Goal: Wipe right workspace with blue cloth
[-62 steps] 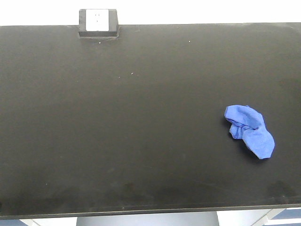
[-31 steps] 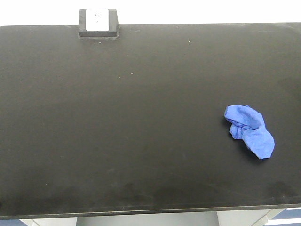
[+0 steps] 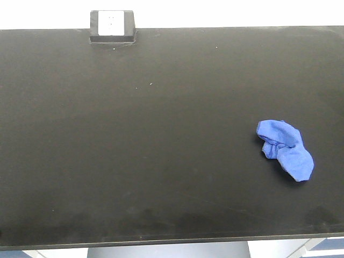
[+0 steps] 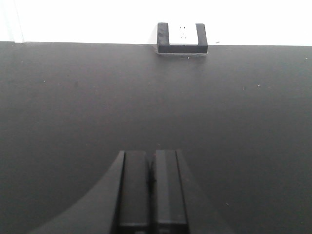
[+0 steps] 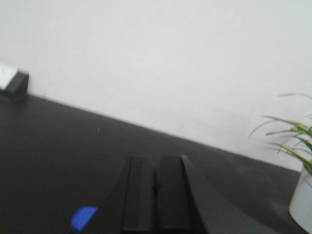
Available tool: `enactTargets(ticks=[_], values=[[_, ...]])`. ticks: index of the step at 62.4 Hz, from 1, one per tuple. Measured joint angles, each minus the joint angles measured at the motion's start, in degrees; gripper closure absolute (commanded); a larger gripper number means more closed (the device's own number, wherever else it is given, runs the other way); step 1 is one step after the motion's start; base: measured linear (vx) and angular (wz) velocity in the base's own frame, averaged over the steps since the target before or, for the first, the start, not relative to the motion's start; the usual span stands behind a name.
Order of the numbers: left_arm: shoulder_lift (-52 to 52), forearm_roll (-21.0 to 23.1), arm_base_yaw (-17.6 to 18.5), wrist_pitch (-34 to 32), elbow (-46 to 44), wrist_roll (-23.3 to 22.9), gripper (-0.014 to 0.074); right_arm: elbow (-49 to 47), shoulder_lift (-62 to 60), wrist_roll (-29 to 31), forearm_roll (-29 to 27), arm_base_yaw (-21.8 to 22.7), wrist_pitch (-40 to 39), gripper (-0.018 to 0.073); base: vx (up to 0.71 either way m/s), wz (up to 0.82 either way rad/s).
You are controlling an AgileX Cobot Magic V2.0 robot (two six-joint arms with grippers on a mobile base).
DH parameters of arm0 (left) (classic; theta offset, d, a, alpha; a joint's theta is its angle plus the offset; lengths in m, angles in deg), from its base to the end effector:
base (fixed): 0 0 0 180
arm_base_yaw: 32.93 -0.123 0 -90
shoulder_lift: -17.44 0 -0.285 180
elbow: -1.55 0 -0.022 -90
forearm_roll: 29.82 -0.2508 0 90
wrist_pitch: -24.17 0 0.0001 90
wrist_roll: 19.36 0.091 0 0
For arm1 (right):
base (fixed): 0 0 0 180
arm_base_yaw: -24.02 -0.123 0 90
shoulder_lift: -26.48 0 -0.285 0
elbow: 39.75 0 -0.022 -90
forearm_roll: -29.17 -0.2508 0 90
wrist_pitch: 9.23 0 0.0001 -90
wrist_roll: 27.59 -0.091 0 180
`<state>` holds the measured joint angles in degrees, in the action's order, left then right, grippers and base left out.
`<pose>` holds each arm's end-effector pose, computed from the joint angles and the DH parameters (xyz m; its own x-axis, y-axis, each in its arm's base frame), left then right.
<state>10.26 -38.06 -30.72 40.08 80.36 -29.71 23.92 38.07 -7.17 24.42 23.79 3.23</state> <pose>0.0550 0.0015 0.1795 -0.2032 -0.0344 -0.9785 -0.0085 0.9994 -0.0334 0.0487 0.0018 0.2689 0.0449 -0.2717 -0.9613 -0.0100 0.9621 -0.2724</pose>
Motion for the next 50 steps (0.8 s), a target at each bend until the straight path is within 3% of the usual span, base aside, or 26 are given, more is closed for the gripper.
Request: enactTargets(ticks=[12,32,50], values=[[0.0,0.0,0.0,0.0,0.0,0.0,0.0602,12.9,-4.4,0.0,-0.8,0.0,-6.5,0.0567,0.0,0.0],[0.0,0.0,0.0,0.0,0.0,0.0,0.0602,15.3,-4.4,0.0,-3.2,0.0,7.6,0.0567,0.0,0.0],[0.0,0.0,0.0,0.0,0.0,0.0,0.0602,15.4,-4.4,-0.4,-4.1,0.0,7.7,0.0567,0.0,0.0]])
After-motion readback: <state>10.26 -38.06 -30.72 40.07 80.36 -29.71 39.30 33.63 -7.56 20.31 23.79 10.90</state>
